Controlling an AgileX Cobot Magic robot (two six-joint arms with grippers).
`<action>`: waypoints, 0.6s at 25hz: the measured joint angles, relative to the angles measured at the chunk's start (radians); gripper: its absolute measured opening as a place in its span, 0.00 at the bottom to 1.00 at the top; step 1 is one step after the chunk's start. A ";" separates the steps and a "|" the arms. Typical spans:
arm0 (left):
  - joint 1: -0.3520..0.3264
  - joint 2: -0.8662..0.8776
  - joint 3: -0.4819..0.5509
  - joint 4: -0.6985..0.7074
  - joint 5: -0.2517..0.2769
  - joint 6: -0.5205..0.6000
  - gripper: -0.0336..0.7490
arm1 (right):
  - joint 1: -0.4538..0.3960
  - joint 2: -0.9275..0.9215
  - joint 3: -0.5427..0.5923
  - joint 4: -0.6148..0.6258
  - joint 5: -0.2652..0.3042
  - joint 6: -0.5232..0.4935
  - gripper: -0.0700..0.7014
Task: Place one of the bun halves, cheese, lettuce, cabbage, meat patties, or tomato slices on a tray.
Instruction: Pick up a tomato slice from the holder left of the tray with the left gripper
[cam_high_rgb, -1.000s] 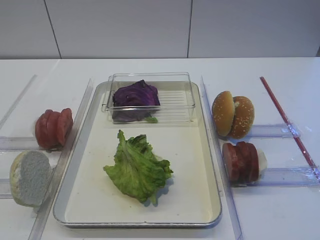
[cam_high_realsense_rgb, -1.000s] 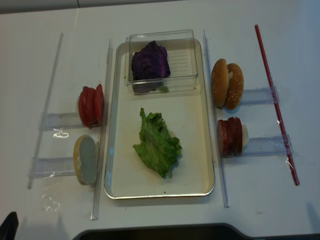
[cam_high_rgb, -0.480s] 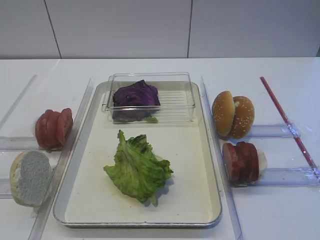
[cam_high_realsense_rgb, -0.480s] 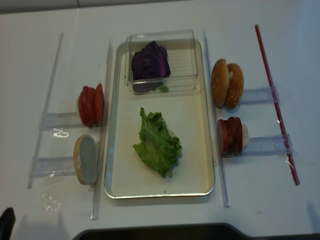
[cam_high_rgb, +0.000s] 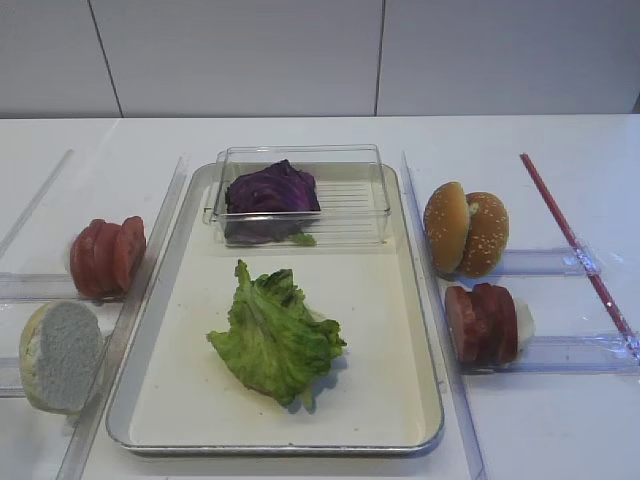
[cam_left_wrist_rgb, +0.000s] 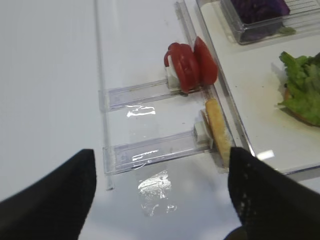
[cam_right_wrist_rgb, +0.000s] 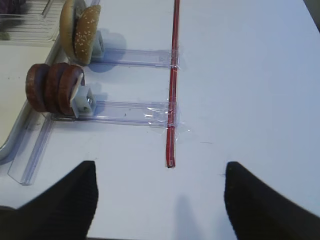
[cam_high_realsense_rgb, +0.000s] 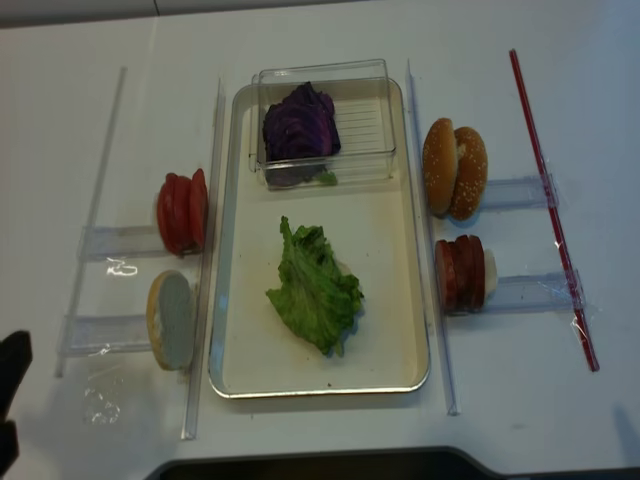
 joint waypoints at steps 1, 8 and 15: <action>-0.022 0.038 -0.021 0.002 0.000 0.000 0.74 | 0.000 0.000 0.000 0.000 0.000 0.000 0.82; -0.096 0.331 -0.173 0.006 -0.005 -0.032 0.74 | 0.000 0.000 0.000 0.000 0.000 0.000 0.82; -0.097 0.640 -0.331 -0.014 0.044 -0.089 0.73 | 0.000 0.000 0.000 0.000 0.000 0.000 0.82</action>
